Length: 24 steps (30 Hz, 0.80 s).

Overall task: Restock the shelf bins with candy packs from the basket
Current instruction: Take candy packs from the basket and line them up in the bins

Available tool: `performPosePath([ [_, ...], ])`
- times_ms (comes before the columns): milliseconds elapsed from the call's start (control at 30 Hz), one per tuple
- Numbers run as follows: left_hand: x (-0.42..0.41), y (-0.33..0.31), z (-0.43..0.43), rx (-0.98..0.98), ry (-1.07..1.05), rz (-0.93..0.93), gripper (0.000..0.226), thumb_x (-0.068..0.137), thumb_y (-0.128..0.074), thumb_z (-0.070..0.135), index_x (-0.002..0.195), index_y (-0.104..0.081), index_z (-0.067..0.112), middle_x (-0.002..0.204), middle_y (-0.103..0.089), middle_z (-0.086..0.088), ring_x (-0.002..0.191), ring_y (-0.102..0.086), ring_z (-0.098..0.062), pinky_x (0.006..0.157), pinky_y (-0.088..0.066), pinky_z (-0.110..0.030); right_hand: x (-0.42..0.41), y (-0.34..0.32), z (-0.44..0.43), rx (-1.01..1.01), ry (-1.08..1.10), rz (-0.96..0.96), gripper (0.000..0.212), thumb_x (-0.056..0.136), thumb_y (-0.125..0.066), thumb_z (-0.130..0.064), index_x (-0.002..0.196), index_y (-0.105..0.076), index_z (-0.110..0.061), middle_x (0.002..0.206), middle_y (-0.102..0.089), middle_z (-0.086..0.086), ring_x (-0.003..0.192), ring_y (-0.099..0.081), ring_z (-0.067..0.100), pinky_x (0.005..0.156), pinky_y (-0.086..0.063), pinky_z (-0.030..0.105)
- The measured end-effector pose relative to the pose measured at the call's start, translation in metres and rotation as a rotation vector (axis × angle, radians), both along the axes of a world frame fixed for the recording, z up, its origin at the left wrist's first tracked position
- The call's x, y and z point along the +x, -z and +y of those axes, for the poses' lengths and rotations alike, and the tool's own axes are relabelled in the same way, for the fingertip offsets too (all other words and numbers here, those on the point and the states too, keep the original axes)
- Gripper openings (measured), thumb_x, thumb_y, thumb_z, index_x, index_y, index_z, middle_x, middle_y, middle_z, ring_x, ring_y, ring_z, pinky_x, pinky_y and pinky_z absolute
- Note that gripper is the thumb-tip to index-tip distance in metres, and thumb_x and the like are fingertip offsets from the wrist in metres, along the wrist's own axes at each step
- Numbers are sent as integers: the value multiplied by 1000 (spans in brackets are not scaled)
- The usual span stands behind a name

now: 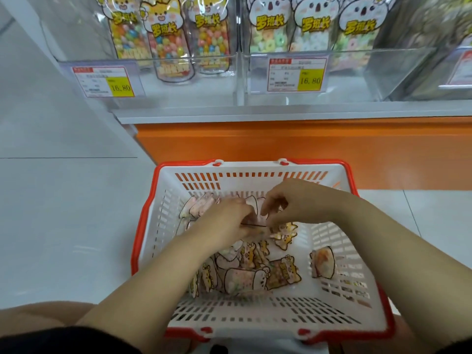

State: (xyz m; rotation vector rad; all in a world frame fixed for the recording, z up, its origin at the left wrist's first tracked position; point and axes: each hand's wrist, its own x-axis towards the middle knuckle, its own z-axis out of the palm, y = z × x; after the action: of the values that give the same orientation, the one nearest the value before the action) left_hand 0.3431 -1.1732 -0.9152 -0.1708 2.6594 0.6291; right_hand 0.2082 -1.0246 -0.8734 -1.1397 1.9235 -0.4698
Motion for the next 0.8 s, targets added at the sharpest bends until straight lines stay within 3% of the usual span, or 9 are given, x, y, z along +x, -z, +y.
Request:
performPosePath([
  [100, 1, -5, 5, 87, -73, -11, 36, 93, -65, 44, 119, -63, 19, 104, -57, 4, 97, -56, -17, 76, -44, -31, 2, 1, 1, -103, 124, 138, 7, 84, -77, -21, 91, -75, -22, 77, -69, -5, 69, -64, 8, 64, -54, 24],
  [200, 6, -2, 1, 310, -212, -95, 32, 89, -71, 47, 107, -63, 22, 95, -62, 6, 87, -60, -14, 75, -47, -32, 9, 9, 2, -256, 213, 232, 8, 83, -79, -17, 89, -75, -21, 79, -69, -9, 71, -64, 2, 67, -53, 17],
  [300, 15, 4, -4, 581, -305, -184, 36, 89, -72, 46, 119, -65, 28, 116, -66, 17, 107, -61, -3, 93, -47, -18, 16, 14, -1, -288, 190, 187, 9, 82, -80, -17, 87, -75, -22, 80, -71, -8, 72, -64, -1, 67, -49, 10],
  [367, 22, 6, -4, 642, -351, -174, 24, 98, -62, 43, 117, -68, 30, 112, -67, 23, 104, -62, 6, 83, -42, -4, 14, 16, -3, -271, 214, 105, 9, 83, -80, -21, 85, -73, -24, 80, -71, -10, 71, -64, -2, 67, -51, 11],
  [433, 26, 12, -4, 609, -395, -152, 24, 101, -55, 42, 115, -70, 28, 105, -66, 19, 93, -62, 1, 81, -46, -12, 2, 29, 3, -249, 360, 35, 10, 85, -77, -30, 93, -73, -23, 85, -72, -10, 77, -66, 0, 74, -55, 17],
  [500, 29, 20, -7, 554, -438, -137, 27, 103, -53, 38, 112, -68, 18, 100, -62, 8, 86, -58, -9, 81, -48, -28, -15, 58, 18, -73, 414, 121, 30, 90, -70, -38, 112, -70, -18, 105, -71, -4, 95, -66, 10, 88, -54, 29],
  [633, 33, 32, -15, 532, -607, -66, 17, 104, -52, 30, 105, -63, 17, 96, -62, -4, 82, -53, -9, 69, -38, -22, -10, 135, 55, 522, 41, 298, 48, 93, -66, -35, 132, -54, -11, 123, -62, 8, 111, -60, 25, 94, -51, 36],
  [733, 33, 39, -16, 579, -719, -67, 26, 103, -53, 30, 127, -61, 24, 114, -63, 6, 101, -59, -9, 86, -45, -23, 15, 176, 81, 712, -238, 569, 29, 91, -64, -25, 118, -58, -16, 106, -66, 2, 101, -62, 23, 94, -47, 37],
  [800, 32, 45, -15, 603, -777, -76, 38, 102, -56, 32, 139, -55, 24, 129, -57, 8, 119, -56, -14, 102, -45, -34, 25, 195, 94, 800, -378, 705, 33, 90, -61, -24, 122, -57, -16, 114, -66, 5, 115, -55, 26, 105, -33, 43],
])
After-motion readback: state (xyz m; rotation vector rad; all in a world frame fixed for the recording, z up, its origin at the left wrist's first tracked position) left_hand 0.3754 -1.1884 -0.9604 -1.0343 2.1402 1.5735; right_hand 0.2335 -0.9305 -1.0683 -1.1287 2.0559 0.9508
